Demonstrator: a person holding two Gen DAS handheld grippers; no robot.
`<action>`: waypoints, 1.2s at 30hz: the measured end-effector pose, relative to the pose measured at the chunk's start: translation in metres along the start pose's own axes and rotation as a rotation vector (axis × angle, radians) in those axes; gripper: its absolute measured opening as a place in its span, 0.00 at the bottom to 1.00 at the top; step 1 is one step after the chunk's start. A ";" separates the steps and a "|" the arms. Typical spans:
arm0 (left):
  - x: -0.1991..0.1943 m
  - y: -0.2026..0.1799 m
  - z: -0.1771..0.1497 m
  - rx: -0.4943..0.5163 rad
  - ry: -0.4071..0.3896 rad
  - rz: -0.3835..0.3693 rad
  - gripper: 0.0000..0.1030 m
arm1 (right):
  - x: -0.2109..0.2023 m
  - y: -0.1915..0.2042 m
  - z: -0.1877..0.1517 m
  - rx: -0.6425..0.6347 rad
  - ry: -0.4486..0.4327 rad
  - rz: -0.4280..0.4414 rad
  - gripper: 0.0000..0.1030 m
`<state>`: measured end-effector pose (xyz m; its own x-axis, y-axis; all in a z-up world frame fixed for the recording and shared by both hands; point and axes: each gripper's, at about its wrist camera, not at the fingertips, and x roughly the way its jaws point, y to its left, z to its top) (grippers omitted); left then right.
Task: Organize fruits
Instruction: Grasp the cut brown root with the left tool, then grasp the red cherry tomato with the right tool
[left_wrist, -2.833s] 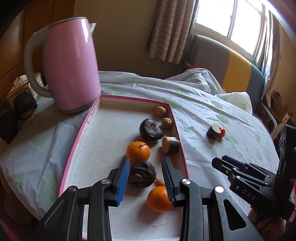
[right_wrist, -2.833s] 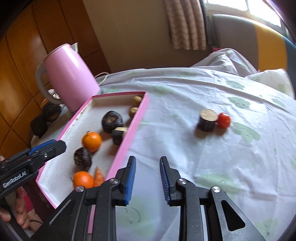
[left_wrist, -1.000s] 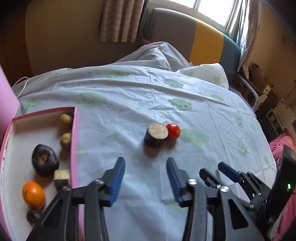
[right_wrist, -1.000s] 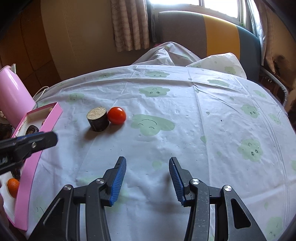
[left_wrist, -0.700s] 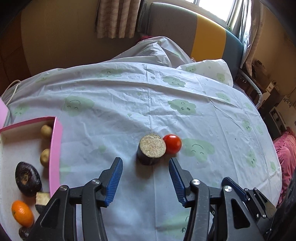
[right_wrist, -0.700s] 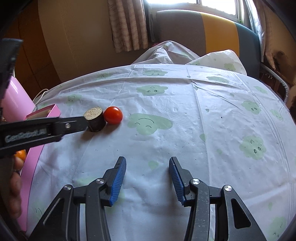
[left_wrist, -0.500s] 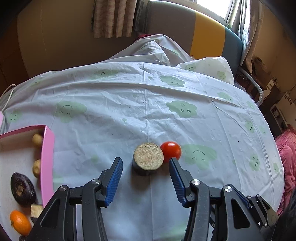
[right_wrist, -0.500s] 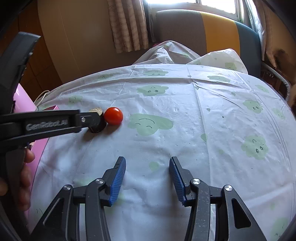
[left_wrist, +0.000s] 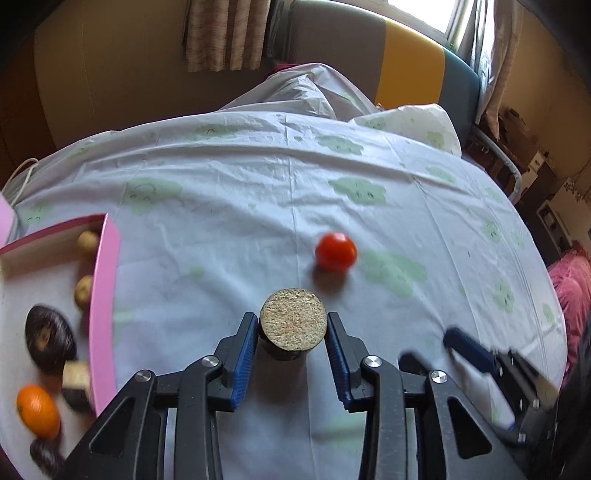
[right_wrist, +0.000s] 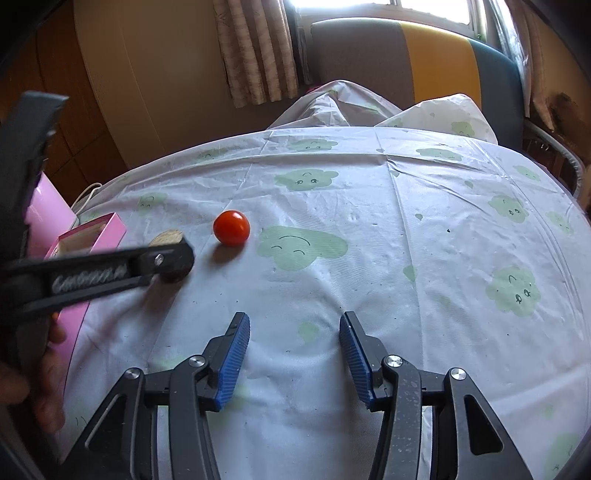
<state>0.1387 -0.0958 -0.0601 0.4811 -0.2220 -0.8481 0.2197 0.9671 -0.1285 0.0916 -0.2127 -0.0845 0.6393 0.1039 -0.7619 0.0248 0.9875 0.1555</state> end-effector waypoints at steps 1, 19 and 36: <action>-0.005 -0.002 -0.007 0.006 0.000 0.006 0.36 | 0.001 0.000 0.000 0.000 0.002 -0.001 0.54; -0.026 -0.008 -0.079 0.083 -0.131 0.041 0.34 | 0.006 0.015 0.001 -0.110 0.044 -0.016 0.70; -0.026 0.001 -0.085 0.041 -0.172 -0.014 0.34 | 0.028 0.046 0.066 -0.182 0.041 0.077 0.39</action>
<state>0.0545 -0.0790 -0.0820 0.6151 -0.2569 -0.7454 0.2599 0.9587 -0.1159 0.1617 -0.1727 -0.0576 0.6016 0.1815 -0.7779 -0.1650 0.9811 0.1013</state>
